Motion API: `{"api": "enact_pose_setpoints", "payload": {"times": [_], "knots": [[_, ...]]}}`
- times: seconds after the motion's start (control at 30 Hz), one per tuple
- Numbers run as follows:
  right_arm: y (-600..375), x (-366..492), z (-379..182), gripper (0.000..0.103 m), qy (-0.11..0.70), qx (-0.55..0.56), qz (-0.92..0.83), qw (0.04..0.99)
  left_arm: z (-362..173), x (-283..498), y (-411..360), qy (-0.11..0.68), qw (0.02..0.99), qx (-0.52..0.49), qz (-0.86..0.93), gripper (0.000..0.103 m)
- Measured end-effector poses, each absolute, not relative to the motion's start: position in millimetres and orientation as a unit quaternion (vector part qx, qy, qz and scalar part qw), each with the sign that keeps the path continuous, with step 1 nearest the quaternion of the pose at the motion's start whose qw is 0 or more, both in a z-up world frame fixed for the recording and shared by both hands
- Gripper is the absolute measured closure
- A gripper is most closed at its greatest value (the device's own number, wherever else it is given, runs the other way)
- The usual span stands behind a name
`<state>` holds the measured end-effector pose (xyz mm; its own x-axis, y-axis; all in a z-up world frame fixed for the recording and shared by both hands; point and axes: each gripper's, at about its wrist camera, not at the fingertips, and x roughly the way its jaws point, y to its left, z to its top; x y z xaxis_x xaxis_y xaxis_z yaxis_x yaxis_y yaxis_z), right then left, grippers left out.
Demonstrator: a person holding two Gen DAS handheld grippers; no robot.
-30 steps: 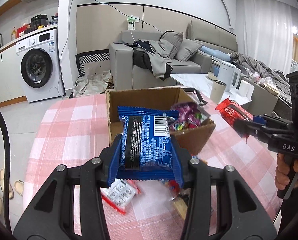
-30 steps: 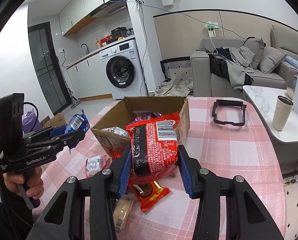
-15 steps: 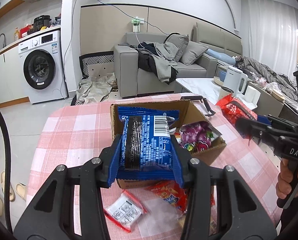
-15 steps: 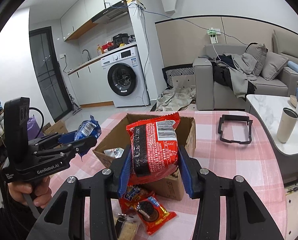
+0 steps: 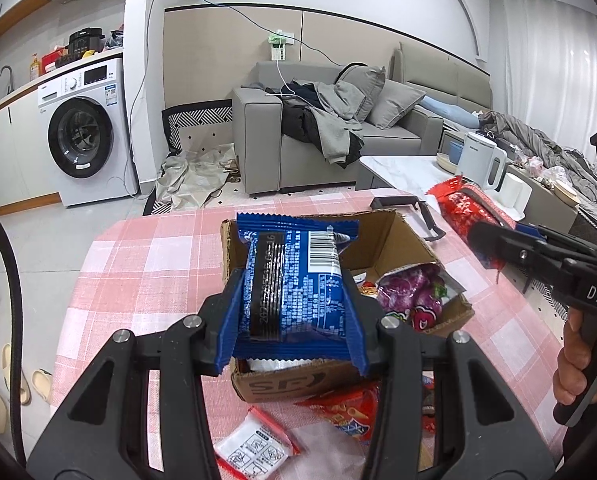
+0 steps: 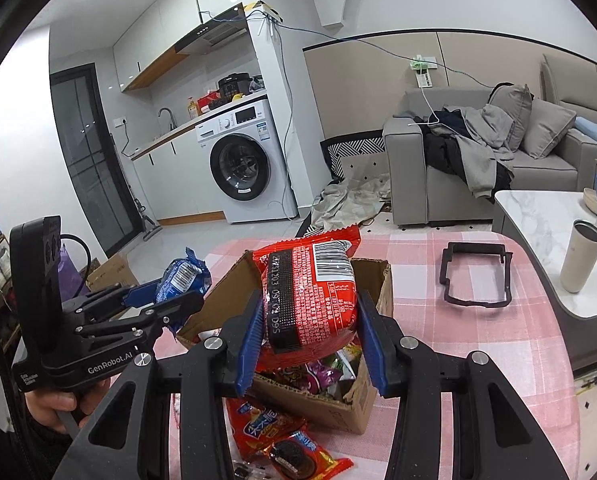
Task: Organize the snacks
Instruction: 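Lower both packs into the box and open both tools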
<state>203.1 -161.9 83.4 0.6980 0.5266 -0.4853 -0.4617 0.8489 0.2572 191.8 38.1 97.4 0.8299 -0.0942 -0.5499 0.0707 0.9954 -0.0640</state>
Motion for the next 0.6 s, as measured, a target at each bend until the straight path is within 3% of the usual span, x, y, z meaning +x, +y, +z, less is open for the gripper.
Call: {"api": "enact_pose_setpoints", "payload": {"times": [0.6], "knots": [[-139.4, 255.9, 54.2, 0.058, 0.304, 0.088, 0.276, 0.908, 65.4, 243.9, 31.4, 0.307, 0.951, -0.014, -0.031, 0.061]]}}
